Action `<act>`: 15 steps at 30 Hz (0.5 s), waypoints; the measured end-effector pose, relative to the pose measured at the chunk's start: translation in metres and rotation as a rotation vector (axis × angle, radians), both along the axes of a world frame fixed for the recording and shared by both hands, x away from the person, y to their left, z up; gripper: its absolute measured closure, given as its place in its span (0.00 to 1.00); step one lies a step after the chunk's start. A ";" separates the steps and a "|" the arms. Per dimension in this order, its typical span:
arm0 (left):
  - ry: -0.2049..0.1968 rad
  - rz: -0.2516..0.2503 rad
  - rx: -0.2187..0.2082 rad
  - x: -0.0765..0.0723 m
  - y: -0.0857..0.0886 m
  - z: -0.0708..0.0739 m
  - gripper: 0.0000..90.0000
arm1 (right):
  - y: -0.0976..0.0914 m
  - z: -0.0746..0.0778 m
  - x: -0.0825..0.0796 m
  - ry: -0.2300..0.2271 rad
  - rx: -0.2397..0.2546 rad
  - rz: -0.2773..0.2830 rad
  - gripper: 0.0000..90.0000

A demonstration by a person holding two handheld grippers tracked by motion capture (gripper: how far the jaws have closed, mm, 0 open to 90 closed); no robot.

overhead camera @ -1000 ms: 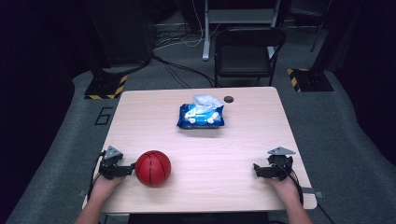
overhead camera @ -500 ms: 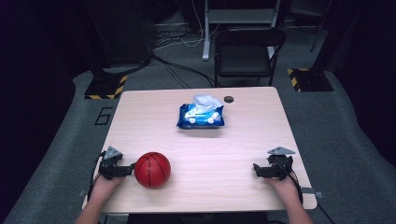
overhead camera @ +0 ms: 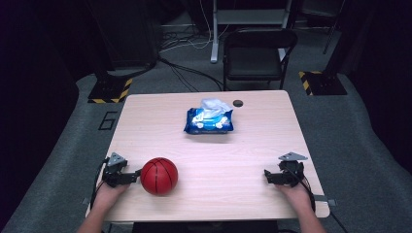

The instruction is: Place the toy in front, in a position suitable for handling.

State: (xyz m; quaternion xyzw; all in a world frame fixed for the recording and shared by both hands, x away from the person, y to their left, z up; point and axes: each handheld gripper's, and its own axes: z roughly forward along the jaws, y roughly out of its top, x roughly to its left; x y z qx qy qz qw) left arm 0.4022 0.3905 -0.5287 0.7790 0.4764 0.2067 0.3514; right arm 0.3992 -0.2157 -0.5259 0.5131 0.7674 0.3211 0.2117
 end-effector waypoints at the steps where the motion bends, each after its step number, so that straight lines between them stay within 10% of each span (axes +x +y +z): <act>1: 0.001 0.004 -0.002 0.000 0.000 0.000 0.23 | 0.000 0.001 0.000 0.000 -0.004 0.002 0.14; 15: 0.025 -0.012 -0.001 -0.006 0.001 0.019 0.30 | 0.008 0.019 -0.007 -0.015 0.006 0.057 0.27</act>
